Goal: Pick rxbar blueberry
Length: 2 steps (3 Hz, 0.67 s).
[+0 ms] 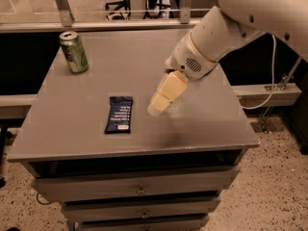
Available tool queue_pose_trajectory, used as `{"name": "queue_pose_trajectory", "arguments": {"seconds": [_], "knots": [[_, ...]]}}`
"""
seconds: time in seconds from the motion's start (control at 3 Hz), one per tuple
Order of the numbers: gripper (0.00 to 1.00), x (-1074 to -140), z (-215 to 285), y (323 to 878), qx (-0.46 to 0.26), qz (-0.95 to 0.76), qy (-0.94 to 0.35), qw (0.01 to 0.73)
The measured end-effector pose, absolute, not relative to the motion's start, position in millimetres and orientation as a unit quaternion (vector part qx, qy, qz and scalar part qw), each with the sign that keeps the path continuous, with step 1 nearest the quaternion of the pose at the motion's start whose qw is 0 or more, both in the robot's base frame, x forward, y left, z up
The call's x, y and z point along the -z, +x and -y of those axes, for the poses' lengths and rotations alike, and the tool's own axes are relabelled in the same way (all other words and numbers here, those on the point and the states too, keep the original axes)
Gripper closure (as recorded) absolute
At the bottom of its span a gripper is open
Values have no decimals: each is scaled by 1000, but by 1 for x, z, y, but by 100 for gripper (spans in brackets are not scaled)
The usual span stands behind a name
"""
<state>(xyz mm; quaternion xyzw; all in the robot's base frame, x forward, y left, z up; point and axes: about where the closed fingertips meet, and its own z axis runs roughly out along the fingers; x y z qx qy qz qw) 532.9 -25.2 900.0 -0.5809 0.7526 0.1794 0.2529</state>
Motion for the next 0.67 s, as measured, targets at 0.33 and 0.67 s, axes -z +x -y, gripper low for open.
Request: {"name": "queue_pose_trajectory", "arguments": {"seconds": [0.33,0.67], "knots": [[0,-891,-16,537,-218,-734,-588,263],[0,-884,-50,532,-241,-703,-607,281]]}}
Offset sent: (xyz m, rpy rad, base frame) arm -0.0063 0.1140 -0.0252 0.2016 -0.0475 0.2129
